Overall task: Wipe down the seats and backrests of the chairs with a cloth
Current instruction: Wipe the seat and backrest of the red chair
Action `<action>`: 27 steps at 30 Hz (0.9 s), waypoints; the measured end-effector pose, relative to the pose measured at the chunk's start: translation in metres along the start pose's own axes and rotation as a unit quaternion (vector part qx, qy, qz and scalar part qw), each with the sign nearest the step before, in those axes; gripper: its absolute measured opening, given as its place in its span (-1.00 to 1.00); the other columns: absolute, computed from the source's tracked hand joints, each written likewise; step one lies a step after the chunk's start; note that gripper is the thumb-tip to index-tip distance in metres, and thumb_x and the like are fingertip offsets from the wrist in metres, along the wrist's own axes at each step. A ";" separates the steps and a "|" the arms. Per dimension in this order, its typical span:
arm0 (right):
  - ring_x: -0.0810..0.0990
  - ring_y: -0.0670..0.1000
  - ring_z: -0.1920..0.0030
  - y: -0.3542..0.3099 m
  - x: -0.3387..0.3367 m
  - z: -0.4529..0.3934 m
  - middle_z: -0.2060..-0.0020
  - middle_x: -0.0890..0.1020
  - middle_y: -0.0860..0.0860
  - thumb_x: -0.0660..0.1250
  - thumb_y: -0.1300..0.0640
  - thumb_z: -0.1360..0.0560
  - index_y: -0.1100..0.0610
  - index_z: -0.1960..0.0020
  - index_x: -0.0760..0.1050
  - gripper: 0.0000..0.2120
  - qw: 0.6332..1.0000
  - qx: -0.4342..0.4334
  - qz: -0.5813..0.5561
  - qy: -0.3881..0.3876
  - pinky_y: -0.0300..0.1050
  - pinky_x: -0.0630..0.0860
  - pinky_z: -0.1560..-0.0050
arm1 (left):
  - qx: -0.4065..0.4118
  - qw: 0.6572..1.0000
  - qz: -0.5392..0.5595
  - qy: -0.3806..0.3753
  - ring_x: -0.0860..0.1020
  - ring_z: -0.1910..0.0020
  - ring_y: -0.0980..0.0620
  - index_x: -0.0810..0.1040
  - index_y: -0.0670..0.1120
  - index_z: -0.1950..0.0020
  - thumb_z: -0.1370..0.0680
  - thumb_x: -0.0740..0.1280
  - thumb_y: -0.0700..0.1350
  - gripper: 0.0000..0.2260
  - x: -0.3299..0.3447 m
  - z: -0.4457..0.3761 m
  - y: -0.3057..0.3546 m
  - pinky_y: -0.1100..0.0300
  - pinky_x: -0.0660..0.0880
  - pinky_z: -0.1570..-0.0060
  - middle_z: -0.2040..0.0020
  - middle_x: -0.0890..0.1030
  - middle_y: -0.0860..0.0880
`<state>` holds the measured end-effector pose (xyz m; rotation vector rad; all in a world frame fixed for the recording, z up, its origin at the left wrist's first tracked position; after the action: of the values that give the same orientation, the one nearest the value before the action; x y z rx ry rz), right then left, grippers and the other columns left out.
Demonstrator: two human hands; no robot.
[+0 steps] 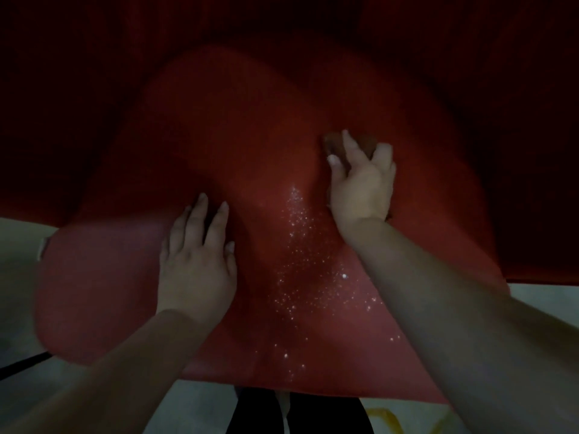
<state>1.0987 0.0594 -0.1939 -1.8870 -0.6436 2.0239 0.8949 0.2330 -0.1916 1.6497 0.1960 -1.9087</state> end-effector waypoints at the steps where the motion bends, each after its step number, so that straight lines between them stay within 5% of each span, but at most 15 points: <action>1: 0.40 0.11 -0.15 -0.015 0.006 0.014 -0.21 0.39 0.08 0.30 -0.05 -0.56 -0.15 -0.41 0.40 -0.57 0.998 -0.056 -0.008 -0.028 0.04 0.45 -0.19 | 0.001 1.000 0.003 0.003 0.16 -0.48 -0.17 0.25 -0.05 -0.52 -0.58 0.20 -0.08 -0.51 0.000 0.001 0.000 -0.20 0.20 -0.39 -0.54 0.17 -0.11; 5: 0.42 0.09 -0.04 -0.028 0.008 0.071 -0.13 0.46 0.07 0.31 -0.06 -0.52 -0.16 -0.38 0.43 -0.57 0.962 -0.240 0.037 -0.124 0.10 0.52 -0.04 | 0.011 1.000 0.005 0.006 0.19 -0.47 -0.15 0.28 -0.05 -0.51 -0.58 0.22 -0.09 -0.52 0.002 0.008 0.000 -0.21 0.24 -0.38 -0.54 0.20 -0.11; 11: 0.38 0.04 -0.15 -0.005 0.004 0.012 -0.17 0.39 0.01 0.30 -0.06 -0.56 -0.16 -0.39 0.43 -0.60 1.000 -0.012 -0.007 -0.026 0.02 0.45 -0.23 | 0.026 1.000 -0.001 0.013 0.19 -0.47 -0.15 0.28 -0.05 -0.51 -0.58 0.22 -0.08 -0.52 0.004 0.018 -0.005 -0.18 0.26 -0.38 -0.53 0.20 -0.11; 17: 0.45 0.11 -0.02 -0.055 0.020 0.084 -0.06 0.47 0.08 0.31 -0.08 -0.52 -0.15 -0.37 0.45 -0.58 0.947 -0.286 0.043 -0.137 0.08 0.52 0.00 | 0.028 0.999 0.007 0.017 0.20 -0.47 -0.15 0.30 -0.06 -0.50 -0.58 0.24 -0.11 -0.53 0.004 0.023 -0.006 -0.15 0.24 -0.39 -0.53 0.21 -0.11; 24: 0.40 0.06 -0.12 -0.043 0.019 0.022 -0.11 0.42 0.04 0.33 -0.03 -0.54 -0.13 -0.35 0.48 -0.62 0.993 -0.112 0.004 -0.041 0.05 0.47 -0.17 | 0.022 1.000 0.003 0.013 0.19 -0.48 -0.12 0.28 -0.03 -0.51 -0.58 0.22 -0.07 -0.52 0.008 0.030 -0.010 -0.11 0.21 -0.38 -0.53 0.21 -0.09; 27: 0.43 0.13 -0.07 -0.082 0.038 0.057 -0.09 0.44 0.09 0.34 -0.03 -0.53 -0.14 -0.36 0.46 -0.60 0.973 -0.213 0.013 -0.087 0.07 0.49 -0.06 | 0.021 1.000 0.003 0.021 0.21 -0.46 -0.12 0.31 -0.04 -0.50 -0.56 0.25 -0.08 -0.51 0.008 0.033 -0.012 -0.12 0.24 -0.37 -0.52 0.24 -0.09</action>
<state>1.0318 0.1423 -0.1825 -1.9518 -1.1870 2.2217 0.8600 0.2242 -0.1949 1.7179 0.1686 -1.8860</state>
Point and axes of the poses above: each hand's wrist, its own z-axis away from the middle knuckle, its own x-axis out of the palm, y = z × x, the point moved 9 cm from there along -z, towards the middle knuckle
